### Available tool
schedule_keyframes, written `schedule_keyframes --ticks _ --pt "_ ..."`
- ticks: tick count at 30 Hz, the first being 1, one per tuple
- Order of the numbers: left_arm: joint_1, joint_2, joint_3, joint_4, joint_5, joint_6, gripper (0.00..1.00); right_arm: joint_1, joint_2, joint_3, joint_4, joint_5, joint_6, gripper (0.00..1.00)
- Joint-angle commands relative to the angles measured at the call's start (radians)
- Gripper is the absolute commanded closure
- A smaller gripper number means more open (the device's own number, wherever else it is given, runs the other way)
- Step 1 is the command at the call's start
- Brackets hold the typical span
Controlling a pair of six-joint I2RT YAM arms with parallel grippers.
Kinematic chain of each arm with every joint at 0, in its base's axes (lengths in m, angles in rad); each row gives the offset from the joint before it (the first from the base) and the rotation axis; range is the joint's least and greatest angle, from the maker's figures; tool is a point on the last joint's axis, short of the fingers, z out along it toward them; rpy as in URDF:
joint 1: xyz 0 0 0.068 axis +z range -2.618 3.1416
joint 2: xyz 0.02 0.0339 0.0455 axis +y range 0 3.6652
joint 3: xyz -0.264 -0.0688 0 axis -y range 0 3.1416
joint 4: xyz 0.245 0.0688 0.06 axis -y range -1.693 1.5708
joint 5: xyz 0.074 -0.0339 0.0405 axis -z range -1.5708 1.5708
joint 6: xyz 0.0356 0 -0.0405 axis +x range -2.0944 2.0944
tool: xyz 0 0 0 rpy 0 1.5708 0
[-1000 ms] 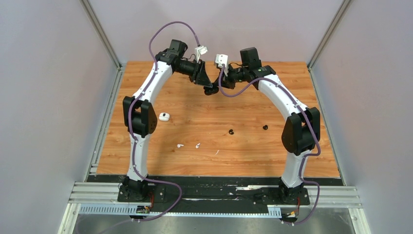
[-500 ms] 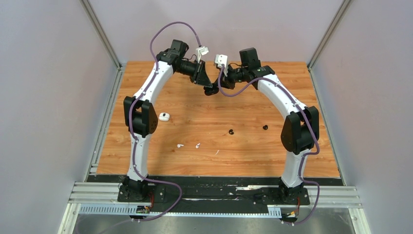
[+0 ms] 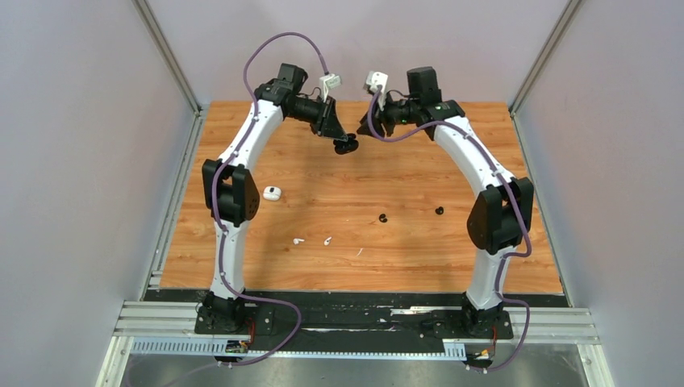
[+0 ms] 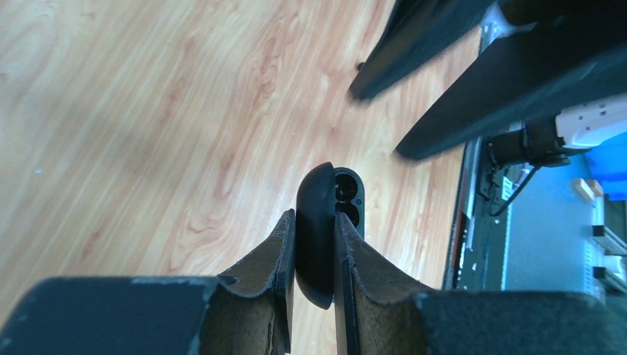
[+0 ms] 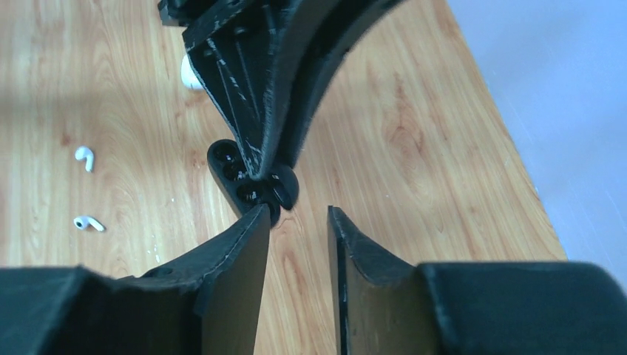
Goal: Insert the wireless bluetooth earbuds into the charging case
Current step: Open the charging case, then pick up the earbud from the center of the board.
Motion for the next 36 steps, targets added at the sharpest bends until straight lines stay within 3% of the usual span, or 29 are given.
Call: schedule_keyframes --ticks 1,5,9,14,18,21,24,27,32,36 --pt "0.021 -0.035 0.047 0.025 -0.04 0.083 1.0 -0.108 -0.035 0.087 0.03 -0.132 0.216 0.62" --pt "0.021 -0.061 0.045 0.029 -0.088 0.143 1.0 -0.165 -0.107 -0.023 0.035 -0.151 0.24 0.57" --pt "0.01 -0.115 0.041 0.024 -0.143 0.245 1.0 -0.212 -0.212 -0.251 0.032 -0.086 0.246 0.54" --pt "-0.004 -0.221 -0.172 0.094 -0.245 0.415 1.0 -0.297 -0.32 -0.517 0.033 0.096 0.315 0.53" --pt "-0.006 -0.219 -0.181 0.117 -0.229 0.333 1.0 -0.359 -0.375 -0.66 0.022 0.331 0.372 0.53" --pt "-0.007 -0.221 -0.188 0.173 -0.221 0.259 1.0 -0.411 -0.395 -0.723 -0.022 0.364 0.322 0.58" --pt "-0.007 -0.223 -0.195 0.184 -0.208 0.228 1.0 -0.434 -0.399 -0.732 -0.114 0.24 0.155 0.62" --pt "-0.007 -0.24 -0.224 0.185 -0.201 0.234 1.0 -0.443 -0.436 -0.769 -0.202 0.123 -0.173 0.66" --pt "-0.007 -0.255 -0.245 0.183 -0.191 0.243 1.0 -0.443 -0.525 -0.913 -0.192 0.085 -0.69 0.66" --pt "-0.007 -0.261 -0.247 0.186 -0.182 0.239 1.0 -0.441 -0.506 -0.939 -0.2 0.086 -0.89 0.66"
